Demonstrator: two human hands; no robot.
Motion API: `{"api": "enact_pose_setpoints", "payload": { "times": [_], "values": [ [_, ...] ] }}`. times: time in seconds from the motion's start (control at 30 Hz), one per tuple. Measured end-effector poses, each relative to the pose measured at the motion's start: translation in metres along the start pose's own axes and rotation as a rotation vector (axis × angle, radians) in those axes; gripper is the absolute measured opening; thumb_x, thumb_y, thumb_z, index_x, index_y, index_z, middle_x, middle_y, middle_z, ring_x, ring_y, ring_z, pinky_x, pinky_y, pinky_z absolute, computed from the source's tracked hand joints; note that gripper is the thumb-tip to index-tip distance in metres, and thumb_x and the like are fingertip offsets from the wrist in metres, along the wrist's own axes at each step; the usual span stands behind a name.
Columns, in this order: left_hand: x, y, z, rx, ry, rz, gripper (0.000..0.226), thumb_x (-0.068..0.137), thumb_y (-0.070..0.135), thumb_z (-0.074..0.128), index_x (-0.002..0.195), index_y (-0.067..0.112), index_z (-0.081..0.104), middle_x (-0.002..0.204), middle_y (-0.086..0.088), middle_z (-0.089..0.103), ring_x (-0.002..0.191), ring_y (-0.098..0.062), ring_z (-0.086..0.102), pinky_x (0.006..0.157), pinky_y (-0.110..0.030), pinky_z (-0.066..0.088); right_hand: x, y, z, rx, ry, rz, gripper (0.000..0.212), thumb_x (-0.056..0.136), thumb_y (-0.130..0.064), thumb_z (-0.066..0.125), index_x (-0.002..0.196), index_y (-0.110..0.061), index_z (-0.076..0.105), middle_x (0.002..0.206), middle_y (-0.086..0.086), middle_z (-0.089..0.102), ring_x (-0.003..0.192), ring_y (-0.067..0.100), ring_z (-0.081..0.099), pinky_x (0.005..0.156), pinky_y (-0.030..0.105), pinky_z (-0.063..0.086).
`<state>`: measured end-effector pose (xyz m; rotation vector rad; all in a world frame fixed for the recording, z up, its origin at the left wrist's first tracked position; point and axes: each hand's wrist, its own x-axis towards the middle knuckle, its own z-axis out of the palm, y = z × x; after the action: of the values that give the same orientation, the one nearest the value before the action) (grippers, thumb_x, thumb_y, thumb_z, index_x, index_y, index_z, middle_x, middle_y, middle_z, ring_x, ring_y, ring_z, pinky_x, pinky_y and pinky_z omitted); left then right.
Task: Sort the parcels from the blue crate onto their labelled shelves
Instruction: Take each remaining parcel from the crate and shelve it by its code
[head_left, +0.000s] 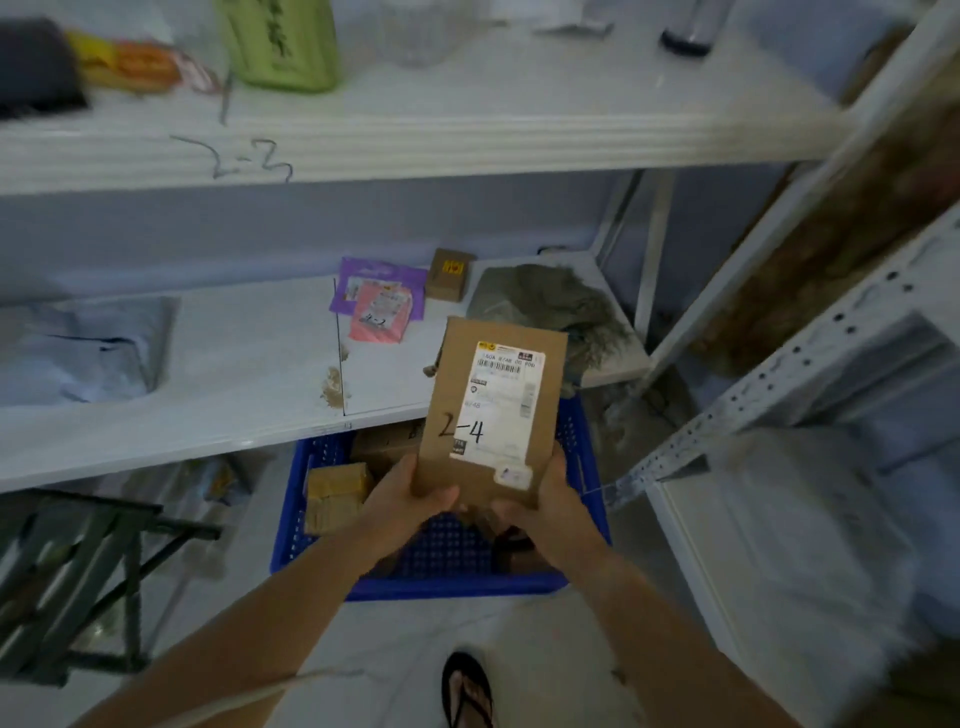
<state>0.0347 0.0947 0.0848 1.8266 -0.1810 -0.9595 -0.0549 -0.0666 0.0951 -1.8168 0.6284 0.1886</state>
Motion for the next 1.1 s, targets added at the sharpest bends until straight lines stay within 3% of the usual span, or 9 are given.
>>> {"api": "enact_pose_setpoints", "payload": {
  "times": [0.13,0.23,0.33,0.43,0.53,0.6,0.73,0.87,1.1],
  "values": [
    [-0.072,0.057,-0.03,0.235,0.085,0.232,0.065,0.082,0.022,0.068,0.138,0.03,0.037,0.124,0.005,0.058,0.112,-0.015,0.056,0.098,-0.035,0.047,-0.07,-0.075,-0.018,-0.2,0.13,-0.136,0.088,0.079,-0.022,0.075,0.144,-0.026,0.017,0.123,-0.013,0.06,0.115,0.015,0.058,0.096,0.038,0.05],
    [-0.131,0.113,-0.048,0.455,0.246,0.422,0.062,0.078,0.041,0.069,0.134,0.04,0.041,0.12,0.01,0.063,0.104,-0.012,0.059,0.093,-0.032,0.047,-0.132,-0.136,-0.035,-0.287,0.313,-0.274,0.092,0.075,-0.027,0.078,0.145,-0.031,0.017,0.125,-0.012,0.063,0.113,0.013,0.06,0.094,0.033,0.05],
    [-0.187,0.177,-0.054,0.44,0.305,0.625,0.059,0.075,0.044,0.071,0.128,0.045,0.044,0.114,0.01,0.067,0.101,-0.011,0.062,0.087,-0.032,0.051,-0.195,-0.199,-0.058,-0.327,0.472,-0.407,0.097,0.076,-0.029,0.077,0.143,-0.041,0.007,0.13,-0.012,0.059,0.115,0.011,0.059,0.093,0.028,0.047],
    [-0.246,0.249,-0.045,0.388,0.282,0.831,0.077,0.078,0.037,0.07,0.138,0.052,0.023,0.122,0.016,0.062,0.1,-0.001,0.06,0.093,-0.032,0.051,-0.258,-0.258,-0.087,-0.373,0.653,-0.502,0.096,0.079,-0.033,0.074,0.14,-0.046,0.0,0.135,-0.01,0.055,0.119,0.013,0.057,0.093,0.027,0.047],
    [-0.308,0.317,-0.025,0.434,0.323,1.043,0.091,0.081,0.039,0.065,0.143,0.05,-0.001,0.134,0.016,0.052,0.117,-0.005,0.054,0.1,-0.033,0.042,-0.324,-0.309,-0.127,-0.409,0.807,-0.556,0.089,0.078,-0.035,0.074,0.136,-0.043,0.007,0.128,-0.01,0.058,0.115,0.015,0.06,0.086,0.023,0.047],
    [-0.348,0.361,-0.01,0.427,0.327,1.164,0.088,0.082,0.039,0.064,0.144,0.044,0.001,0.139,0.01,0.05,0.121,-0.01,0.054,0.1,-0.035,0.044,-0.371,-0.34,-0.156,-0.434,0.874,-0.579,0.09,0.079,-0.037,0.073,0.14,-0.04,0.007,0.125,-0.008,0.059,0.113,0.016,0.061,0.087,0.026,0.048],
    [-0.425,0.445,0.025,0.385,0.331,1.412,0.079,0.084,0.031,0.063,0.136,0.054,0.008,0.135,0.007,0.054,0.113,-0.011,0.06,0.096,-0.032,0.048,-0.459,-0.393,-0.21,-0.502,1.03,-0.625,0.109,0.084,-0.038,0.067,0.149,-0.024,-0.02,0.133,0.003,0.057,0.114,0.022,0.059,0.092,0.037,0.051],
    [-0.5,0.511,0.074,0.335,0.287,1.583,0.088,0.089,0.026,0.059,0.135,0.052,-0.011,0.136,0.006,0.053,0.099,-0.003,0.062,0.097,-0.03,0.045,-0.553,-0.425,-0.264,-0.546,1.148,-0.649,0.109,0.088,-0.022,0.066,0.146,-0.018,-0.026,0.138,0.006,0.054,0.122,0.024,0.054,0.099,0.038,0.045],
    [-0.594,0.533,0.204,0.264,0.128,1.705,0.087,0.091,0.034,0.053,0.144,0.039,-0.017,0.147,0.017,0.037,0.126,-0.009,0.048,0.109,-0.04,0.038,-0.712,-0.384,-0.326,-0.736,1.437,-0.467,0.096,0.091,-0.003,0.054,0.148,-0.016,-0.022,0.135,0.012,0.055,0.116,0.027,0.058,0.095,0.039,0.045]
  ]
}}
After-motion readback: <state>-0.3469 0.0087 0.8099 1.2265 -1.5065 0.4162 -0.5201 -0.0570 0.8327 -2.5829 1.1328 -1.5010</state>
